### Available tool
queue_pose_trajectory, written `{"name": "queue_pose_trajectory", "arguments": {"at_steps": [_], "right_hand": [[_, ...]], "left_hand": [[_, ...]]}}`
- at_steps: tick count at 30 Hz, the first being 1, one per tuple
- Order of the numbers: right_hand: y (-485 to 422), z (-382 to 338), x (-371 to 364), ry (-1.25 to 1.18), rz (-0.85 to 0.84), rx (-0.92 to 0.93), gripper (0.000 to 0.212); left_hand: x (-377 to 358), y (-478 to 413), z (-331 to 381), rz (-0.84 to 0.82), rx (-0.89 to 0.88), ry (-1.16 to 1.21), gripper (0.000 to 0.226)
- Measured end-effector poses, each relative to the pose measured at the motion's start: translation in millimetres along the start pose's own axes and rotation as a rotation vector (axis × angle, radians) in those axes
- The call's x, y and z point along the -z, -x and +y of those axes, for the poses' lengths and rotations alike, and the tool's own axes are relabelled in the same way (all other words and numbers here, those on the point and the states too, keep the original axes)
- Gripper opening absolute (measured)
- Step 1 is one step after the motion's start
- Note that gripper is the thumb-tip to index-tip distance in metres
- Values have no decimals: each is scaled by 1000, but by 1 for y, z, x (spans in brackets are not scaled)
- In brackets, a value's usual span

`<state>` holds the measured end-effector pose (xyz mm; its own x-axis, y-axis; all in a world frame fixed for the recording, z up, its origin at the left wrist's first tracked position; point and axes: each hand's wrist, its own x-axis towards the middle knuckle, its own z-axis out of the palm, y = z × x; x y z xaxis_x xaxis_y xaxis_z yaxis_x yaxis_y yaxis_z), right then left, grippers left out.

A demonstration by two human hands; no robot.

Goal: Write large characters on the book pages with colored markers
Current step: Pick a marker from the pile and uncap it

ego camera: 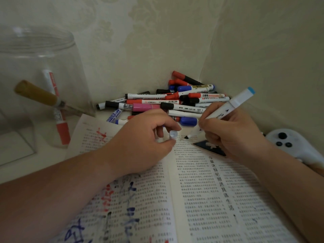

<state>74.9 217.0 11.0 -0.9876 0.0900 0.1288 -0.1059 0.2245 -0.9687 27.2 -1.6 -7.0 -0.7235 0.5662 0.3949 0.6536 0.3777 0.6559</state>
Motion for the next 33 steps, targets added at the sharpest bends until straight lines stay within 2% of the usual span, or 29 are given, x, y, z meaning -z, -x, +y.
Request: {"name": "queue_pose_trajectory", "arguments": {"at_steps": [3,7,13,18,22,28,33], "right_hand": [[2,-3,-1,-161,26,28,12],[7,-8,-6,-186,32,101,11],[13,-11,-11,161,-55,222,11],[13,-16,-13,392,-122,197,6],[19,-20,-13,426,-157,211,12],[20,-18,-24,447,-184,219,2],[19,-11,-22,456,-34,201,5]], "left_hand": [[-1,1,4,-90,21,32,45],[0,2,8,-127,25,60,64],[0,0,13,-169,61,26,63],[1,-1,16,-164,69,65,64],[0,-1,17,-171,114,108,70],[0,0,9,-179,112,177,66],[-1,1,10,-199,125,93,56]]}}
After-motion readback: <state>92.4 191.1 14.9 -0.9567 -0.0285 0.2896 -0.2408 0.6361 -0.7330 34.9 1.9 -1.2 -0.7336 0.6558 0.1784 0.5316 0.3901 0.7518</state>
